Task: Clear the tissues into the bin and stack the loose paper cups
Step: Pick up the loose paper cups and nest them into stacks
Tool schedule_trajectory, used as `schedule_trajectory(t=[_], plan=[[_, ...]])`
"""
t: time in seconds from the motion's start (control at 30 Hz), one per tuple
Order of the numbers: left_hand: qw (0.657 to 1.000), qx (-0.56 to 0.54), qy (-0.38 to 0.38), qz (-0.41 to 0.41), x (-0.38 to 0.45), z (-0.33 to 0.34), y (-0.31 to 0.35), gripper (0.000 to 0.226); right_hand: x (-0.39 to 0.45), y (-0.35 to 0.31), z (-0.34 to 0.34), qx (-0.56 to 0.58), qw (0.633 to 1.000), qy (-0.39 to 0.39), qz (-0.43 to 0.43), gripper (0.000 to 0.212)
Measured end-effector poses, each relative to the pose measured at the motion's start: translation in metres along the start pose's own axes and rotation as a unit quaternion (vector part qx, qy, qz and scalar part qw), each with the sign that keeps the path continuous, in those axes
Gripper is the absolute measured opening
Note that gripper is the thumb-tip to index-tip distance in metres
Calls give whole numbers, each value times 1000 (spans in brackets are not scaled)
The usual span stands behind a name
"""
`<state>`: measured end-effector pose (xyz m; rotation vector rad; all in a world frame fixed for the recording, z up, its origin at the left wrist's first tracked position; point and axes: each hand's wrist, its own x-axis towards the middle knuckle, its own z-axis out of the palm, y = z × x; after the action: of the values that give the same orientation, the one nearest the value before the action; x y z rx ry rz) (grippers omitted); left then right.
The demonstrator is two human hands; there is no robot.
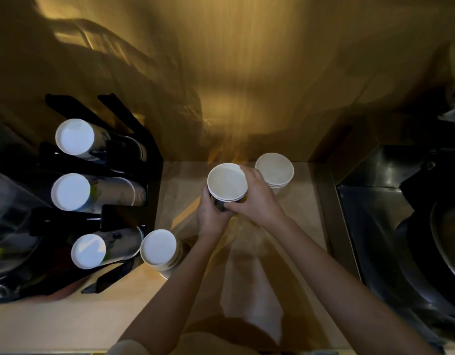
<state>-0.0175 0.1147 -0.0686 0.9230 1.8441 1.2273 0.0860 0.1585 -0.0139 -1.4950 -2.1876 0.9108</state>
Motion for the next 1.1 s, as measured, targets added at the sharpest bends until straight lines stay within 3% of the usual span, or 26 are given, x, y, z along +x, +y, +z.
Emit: schedule_trajectory(t=[0.2, 0.3, 0.4, 0.5, 0.6, 0.67, 0.73, 0.9, 1.1], plan=[[998, 54, -25, -21, -3, -6, -1, 97, -5, 1, -8, 14, 998, -63, 21, 102], [993, 93, -43, -61, -14, -12, -10, 101, -16, -6, -12, -34, 998, -59, 15, 95], [983, 137, -116, -43, -38, -30, -21, 70, -34, -25, -15, -98, 995, -25, -23, 71], [943, 172, -283, 21, -68, -62, -23, 33, -54, -50, -11, -152, 978, -14, -140, 49], [907, 224, -356, 19, -90, -93, -37, 22, -66, -74, 1, -121, 972, -59, -194, 50], [906, 262, -333, 4, -97, -109, -54, 13, -70, -85, 13, -86, 970, -109, -200, 58], [915, 311, -257, -20, -99, -121, -71, 9, -72, -93, 29, -87, 964, -152, -199, 69], [923, 351, -71, -137, -87, -133, -97, 24, -73, -94, 67, -107, 963, -170, -181, 75], [920, 368, -64, -113, -82, -126, -108, 47, -81, -88, 77, -48, 971, -158, -171, 68]])
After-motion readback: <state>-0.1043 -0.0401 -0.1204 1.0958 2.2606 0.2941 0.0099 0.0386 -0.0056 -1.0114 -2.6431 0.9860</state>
